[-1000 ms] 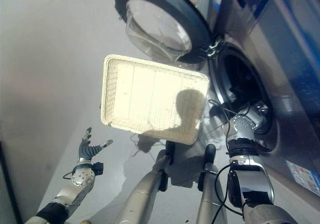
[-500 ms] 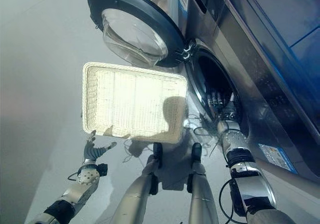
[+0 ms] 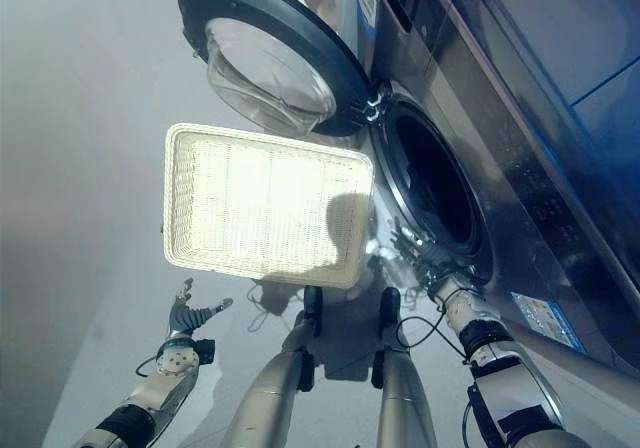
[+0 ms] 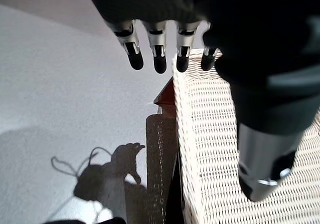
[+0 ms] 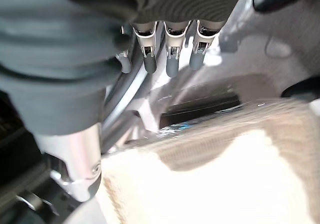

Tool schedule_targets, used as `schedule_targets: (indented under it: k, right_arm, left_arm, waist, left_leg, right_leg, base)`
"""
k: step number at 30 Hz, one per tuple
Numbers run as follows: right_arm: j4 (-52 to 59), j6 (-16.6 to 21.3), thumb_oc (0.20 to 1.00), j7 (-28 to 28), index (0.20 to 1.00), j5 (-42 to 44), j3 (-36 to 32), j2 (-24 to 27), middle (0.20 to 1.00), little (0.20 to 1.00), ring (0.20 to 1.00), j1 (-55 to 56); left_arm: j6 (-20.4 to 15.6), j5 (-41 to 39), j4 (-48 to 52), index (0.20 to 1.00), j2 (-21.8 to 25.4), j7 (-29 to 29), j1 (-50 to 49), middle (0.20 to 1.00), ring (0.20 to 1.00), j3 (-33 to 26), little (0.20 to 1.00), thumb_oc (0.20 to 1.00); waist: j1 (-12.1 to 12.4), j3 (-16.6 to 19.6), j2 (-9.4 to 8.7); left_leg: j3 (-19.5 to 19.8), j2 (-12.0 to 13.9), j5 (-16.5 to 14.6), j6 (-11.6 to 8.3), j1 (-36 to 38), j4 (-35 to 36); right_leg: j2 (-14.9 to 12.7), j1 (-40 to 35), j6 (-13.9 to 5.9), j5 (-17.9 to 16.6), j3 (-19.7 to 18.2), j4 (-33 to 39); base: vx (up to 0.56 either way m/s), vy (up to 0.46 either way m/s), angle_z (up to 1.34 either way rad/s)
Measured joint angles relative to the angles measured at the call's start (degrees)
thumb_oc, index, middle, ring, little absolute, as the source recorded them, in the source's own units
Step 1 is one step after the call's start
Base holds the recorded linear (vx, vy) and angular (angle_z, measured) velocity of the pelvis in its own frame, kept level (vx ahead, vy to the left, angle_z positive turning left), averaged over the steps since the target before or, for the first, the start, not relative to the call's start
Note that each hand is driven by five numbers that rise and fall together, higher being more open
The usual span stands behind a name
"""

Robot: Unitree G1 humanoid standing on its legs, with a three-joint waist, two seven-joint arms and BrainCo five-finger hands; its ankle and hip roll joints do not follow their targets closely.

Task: Put the clothes into the washing machine.

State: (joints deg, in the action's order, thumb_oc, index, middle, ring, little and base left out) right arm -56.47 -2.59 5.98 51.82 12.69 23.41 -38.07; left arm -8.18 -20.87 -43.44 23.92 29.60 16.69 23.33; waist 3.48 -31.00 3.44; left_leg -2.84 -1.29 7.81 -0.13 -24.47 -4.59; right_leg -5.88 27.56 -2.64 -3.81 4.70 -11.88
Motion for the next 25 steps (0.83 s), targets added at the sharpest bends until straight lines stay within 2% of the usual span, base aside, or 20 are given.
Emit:
schedule_targets:
  k: [8, 10, 11, 13, 15, 16, 18, 21, 25]
  right_arm:
    - [-3.5, 3.7, 1.000, -1.2, 1.000, -14.3, 3.9, -4.8, 1.000, 1.000, 1.000, 13.1]
    - [-3.5, 3.7, 1.000, -1.2, 1.000, -14.3, 3.9, -4.8, 1.000, 1.000, 1.000, 13.1]
    - [-4.3, 5.5, 1.000, -2.0, 1.000, -18.8, 4.3, -5.0, 1.000, 1.000, 1.000, 15.7]
    - [-4.8, 7.1, 1.000, -2.2, 1.000, -20.8, 4.3, -4.8, 1.000, 1.000, 1.000, 17.7]
    - [-5.7, 10.3, 1.000, -1.7, 1.000, -25.5, 3.9, -4.8, 1.000, 1.000, 1.000, 21.1]
    - [-6.7, 11.5, 1.000, -1.5, 1.000, -27.8, 4.0, -5.2, 1.000, 1.000, 1.000, 24.4]
    - [-8.1, 12.5, 1.000, -1.6, 1.000, -31.6, 3.9, -5.2, 1.000, 1.000, 1.000, 26.7]
    - [-10.9, 12.2, 1.000, -1.4, 1.000, -36.6, 3.9, -5.4, 1.000, 1.000, 1.000, 27.4]
    - [-13.6, 10.6, 1.000, -1.2, 1.000, -44.4, 4.0, -6.1, 1.000, 1.000, 1.000, 30.8]
  left_arm:
    - [-0.1, -0.3, -7.7, 1.000, -2.3, -8.7, -4.3, 1.000, 1.000, -2.7, 1.000, 1.000]
    - [-0.1, -0.3, -7.7, 1.000, -2.3, -8.7, -4.3, 1.000, 1.000, -2.7, 1.000, 1.000]
    - [-0.1, -0.7, -7.8, 1.000, -3.3, -13.5, -5.9, 1.000, 1.000, -4.2, 1.000, 1.000]
    - [-0.4, -1.5, -8.0, 1.000, -3.8, -16.5, -7.5, 1.000, 1.000, -4.4, 1.000, 1.000]
    - [-0.8, -4.6, -11.5, 1.000, -5.7, -24.6, -9.4, 1.000, 1.000, -7.1, 1.000, 1.000]
    - [-1.0, -5.9, -13.7, 1.000, -5.9, -27.7, -11.8, 1.000, 1.000, -6.9, 1.000, 1.000]
    - [-1.0, -7.4, -16.9, 1.000, -6.4, -31.5, -13.9, 1.000, 1.000, -8.1, 1.000, 1.000]
    - [0.6, -7.4, -20.3, 1.000, -6.8, -35.0, -15.1, 1.000, 1.000, -8.8, 1.000, 1.000]
    - [1.7, -4.5, -23.8, 1.000, -8.2, -39.2, -16.8, 1.000, 1.000, -8.7, 1.000, 1.000]
  waist:
    - [0.2, 0.5, 0.60]
    - [0.2, 0.5, 0.60]
    - [0.1, 0.6, 0.68]
    - [0.2, 2.2, 0.77]
    - [0.0, 3.8, 1.18]
    - [-0.1, 8.2, 0.64]
    - [-0.2, 11.9, 0.01]
    - [-1.0, 13.7, -0.49]
    - [-1.2, 18.6, -1.89]
  left_leg:
    - [1.6, 0.3, 0.4, -0.64, 7.1, 2.4]
    - [1.6, 0.3, 0.4, -0.64, 7.1, 2.4]
    - [2.0, 0.5, 1.1, -0.80, 10.0, 4.2]
    - [2.4, 0.7, 1.2, -0.94, 11.2, 5.2]
    - [3.0, 1.2, 1.7, -1.32, 16.4, 7.9]
    - [3.0, 1.4, 1.2, -1.38, 17.1, 8.5]
    - [2.9, 1.7, 1.1, -1.42, 18.2, 9.1]
    - [3.1, 2.0, 0.5, -1.74, 21.0, 9.6]
    - [2.9, 2.4, -1.0, -2.37, 24.3, 9.6]
  right_leg:
    - [-0.3, -7.1, -0.06, 1.3, 1.5, 0.3]
    - [-0.3, -7.1, -0.06, 1.3, 1.5, 0.3]
    - [-0.2, -10.0, -0.17, 1.1, 2.2, 1.5]
    - [-0.2, -11.4, -0.09, 1.0, 2.5, 2.5]
    - [0.5, -17.6, -0.04, 0.4, 4.0, 6.3]
    - [0.7, -18.8, -0.02, 0.8, 4.2, 7.7]
    - [1.2, -20.4, 0.02, 0.8, 4.5, 9.1]
    - [1.7, -24.2, 0.10, 0.7, 5.0, 11.4]
    - [2.5, -29.4, 0.36, 0.3, 5.2, 15.4]
  base:
    - [-0.04, 0.025, 0.09]
    - [-0.02, 0.002, 0.06]
    - [-0.02, -0.001, 0.12]
    - [0.02, -0.012, 0.13]
    - [0.05, -0.013, 0.21]
    - [0.06, -0.012, 0.18]
    - [0.11, -0.021, 0.07]
    - [0.16, -0.012, 0.07]
    - [0.15, -0.017, -0.02]
